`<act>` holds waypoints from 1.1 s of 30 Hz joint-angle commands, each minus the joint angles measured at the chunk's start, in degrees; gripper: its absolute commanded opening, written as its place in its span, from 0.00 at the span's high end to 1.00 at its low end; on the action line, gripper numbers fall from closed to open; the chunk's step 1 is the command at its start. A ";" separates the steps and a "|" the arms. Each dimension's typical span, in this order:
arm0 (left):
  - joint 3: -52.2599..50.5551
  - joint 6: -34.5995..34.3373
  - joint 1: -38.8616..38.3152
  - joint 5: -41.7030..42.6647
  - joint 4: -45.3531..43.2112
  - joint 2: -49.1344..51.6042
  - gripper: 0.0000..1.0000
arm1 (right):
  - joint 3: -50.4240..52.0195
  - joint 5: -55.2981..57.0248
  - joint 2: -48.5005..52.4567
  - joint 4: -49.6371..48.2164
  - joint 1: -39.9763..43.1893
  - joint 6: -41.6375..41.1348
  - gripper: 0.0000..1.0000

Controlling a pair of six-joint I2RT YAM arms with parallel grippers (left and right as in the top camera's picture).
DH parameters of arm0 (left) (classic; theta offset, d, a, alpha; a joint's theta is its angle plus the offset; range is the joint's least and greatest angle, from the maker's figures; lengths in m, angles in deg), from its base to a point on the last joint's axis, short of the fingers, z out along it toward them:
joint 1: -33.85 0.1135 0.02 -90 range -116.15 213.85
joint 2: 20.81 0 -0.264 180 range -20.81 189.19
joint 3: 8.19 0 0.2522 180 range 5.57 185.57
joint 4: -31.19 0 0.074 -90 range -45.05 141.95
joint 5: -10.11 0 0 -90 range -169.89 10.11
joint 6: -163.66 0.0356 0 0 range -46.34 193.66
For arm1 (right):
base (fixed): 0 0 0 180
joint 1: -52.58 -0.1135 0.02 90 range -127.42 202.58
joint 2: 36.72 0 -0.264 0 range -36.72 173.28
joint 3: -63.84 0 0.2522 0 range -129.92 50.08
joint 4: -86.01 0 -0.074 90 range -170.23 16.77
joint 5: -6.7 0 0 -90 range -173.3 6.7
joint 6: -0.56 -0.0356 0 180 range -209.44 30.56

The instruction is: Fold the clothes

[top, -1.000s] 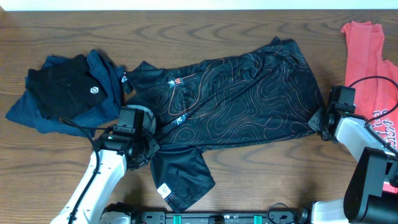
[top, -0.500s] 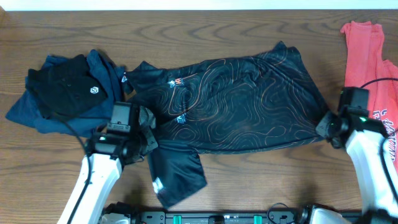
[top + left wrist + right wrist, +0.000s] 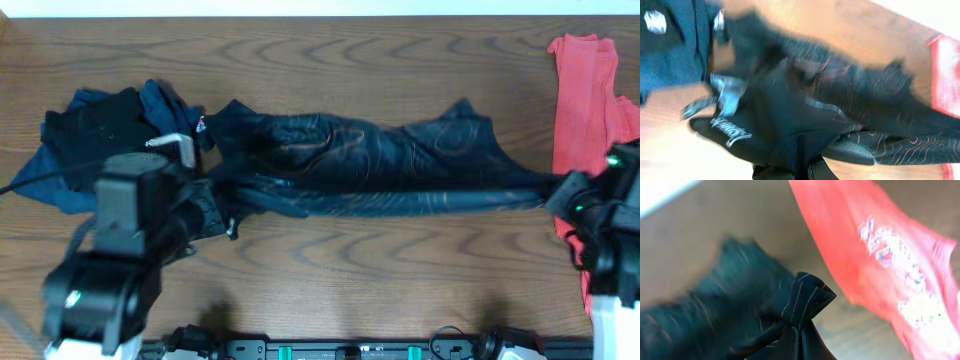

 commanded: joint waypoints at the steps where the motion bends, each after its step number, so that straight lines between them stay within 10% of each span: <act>1: 6.73 1.22 0.26 -0.24 -0.24 -1.68 0.94 | -7.06 0.52 -1.16 0.07 0.87 2.82 0.99; 25: 12.39 3.37 0.74 -5.68 -16.87 22.77 0.94 | -21.55 2.95 20.44 -5.53 0.72 5.44 0.99; 33: 12.57 3.26 2.62 -3.37 -50.29 41.20 0.94 | -22.12 -2.14 38.88 -27.85 0.33 5.29 0.99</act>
